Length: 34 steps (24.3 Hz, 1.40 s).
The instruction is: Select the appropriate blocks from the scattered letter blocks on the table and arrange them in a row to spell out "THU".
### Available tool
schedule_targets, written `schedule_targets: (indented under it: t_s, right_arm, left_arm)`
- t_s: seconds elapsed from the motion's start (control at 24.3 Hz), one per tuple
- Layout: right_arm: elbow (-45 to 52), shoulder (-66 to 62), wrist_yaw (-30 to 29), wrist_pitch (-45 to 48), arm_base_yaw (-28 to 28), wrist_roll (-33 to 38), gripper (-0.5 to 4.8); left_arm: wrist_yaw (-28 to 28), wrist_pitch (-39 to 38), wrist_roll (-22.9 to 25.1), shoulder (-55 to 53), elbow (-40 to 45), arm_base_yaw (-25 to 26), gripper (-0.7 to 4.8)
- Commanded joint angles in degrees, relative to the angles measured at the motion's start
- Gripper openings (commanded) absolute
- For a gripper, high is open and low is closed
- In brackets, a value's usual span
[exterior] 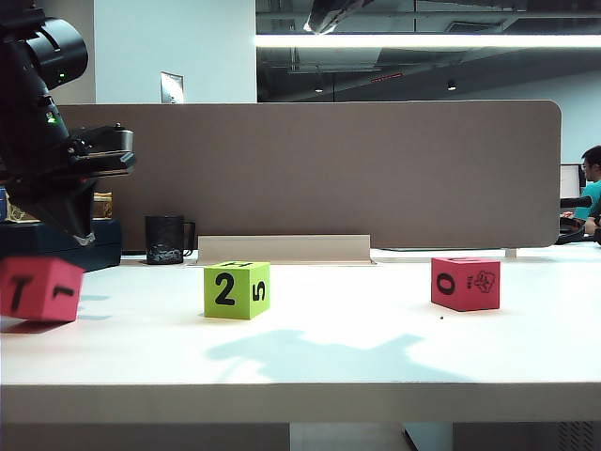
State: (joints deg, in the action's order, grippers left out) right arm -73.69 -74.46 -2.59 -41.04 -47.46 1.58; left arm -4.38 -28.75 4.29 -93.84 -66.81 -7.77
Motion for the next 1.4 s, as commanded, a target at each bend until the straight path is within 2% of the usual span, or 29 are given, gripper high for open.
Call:
schedule_targets:
  t_s: [0.04, 0.29, 0.54, 1.15, 1.4]
  right_arm:
    - [-0.26, 0.07, 0.17, 0.52, -0.02, -0.15, -0.05]
    - [-0.26, 0.07, 0.42, 0.57, -0.02, -0.17, -0.05]
    - [-0.26, 0.07, 0.57, 0.52, -0.02, -0.17, -0.05]
    - [-0.26, 0.07, 0.57, 0.5, -0.02, -0.15, -0.05]
    - [-0.26, 0.07, 0.57, 0.52, -0.02, -0.15, -0.05]
  left_arm:
    - [0.52, -1.11, 0.2, 0.24, -0.28, 0.07, -0.06]
    - [0.68, -17.64, 0.26, 0.26, -5.35, 0.04, -0.06]
    - [0.48, -23.58, 0.22, 0.28, -7.19, 0.04, -0.06]
    - [-0.46, -23.45, 0.22, -3.8, -7.13, 0.04, -0.06]
    - [-0.98, -20.35, 0.22, -5.68, -7.15, 0.04, -0.06]
